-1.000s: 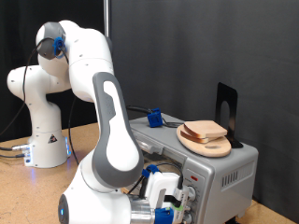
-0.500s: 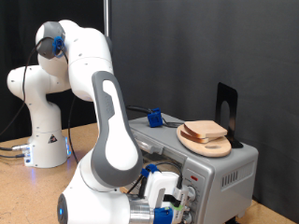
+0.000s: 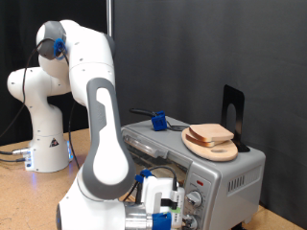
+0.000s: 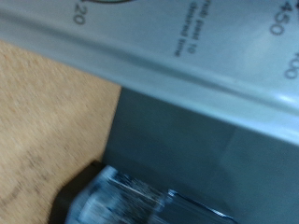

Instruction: Make a piece of toast with the oven

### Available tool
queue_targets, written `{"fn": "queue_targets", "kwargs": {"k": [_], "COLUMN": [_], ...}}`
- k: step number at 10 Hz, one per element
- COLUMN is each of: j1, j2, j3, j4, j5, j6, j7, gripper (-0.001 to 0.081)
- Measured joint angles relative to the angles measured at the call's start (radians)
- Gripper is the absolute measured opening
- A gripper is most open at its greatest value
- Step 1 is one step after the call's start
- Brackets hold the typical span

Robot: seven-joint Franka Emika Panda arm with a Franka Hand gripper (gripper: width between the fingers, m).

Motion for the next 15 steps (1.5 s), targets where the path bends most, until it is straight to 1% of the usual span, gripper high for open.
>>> {"fn": "queue_targets", "kwargs": {"k": [2, 4, 5, 6, 9, 10, 11, 12, 13, 14, 15], "j1": [-0.019, -0.044, -0.052, -0.054, -0.053, -0.054, -0.054, -0.054, -0.053, -0.053, -0.053], "j2": [0.015, 0.04, 0.05, 0.051, 0.051, 0.047, 0.038, 0.032, 0.026, 0.015, 0.002], "j3": [0.015, 0.035, 0.04, 0.043, 0.043, 0.042, 0.038, 0.033, 0.025, 0.009, -0.015], "j4": [-0.013, -0.009, -0.006, -0.006, -0.005, 0.006, 0.021, 0.029, 0.034, 0.034, 0.033], "j5": [0.067, 0.114, 0.129, 0.132, 0.132, 0.136, 0.136, 0.131, 0.116, 0.076, 0.012], "j6": [-0.057, -0.124, -0.145, -0.147, -0.132, -0.129, -0.118, -0.104, -0.087, -0.085, -0.087], "j7": [-0.139, -0.233, -0.253, -0.258, -0.252, -0.244, -0.217, -0.187, -0.146, -0.09, -0.022], "gripper": [0.0104, 0.0105, 0.0105, 0.0105, 0.0105, 0.0105, 0.0201, 0.0201, 0.0402, 0.0537, 0.0537]}}
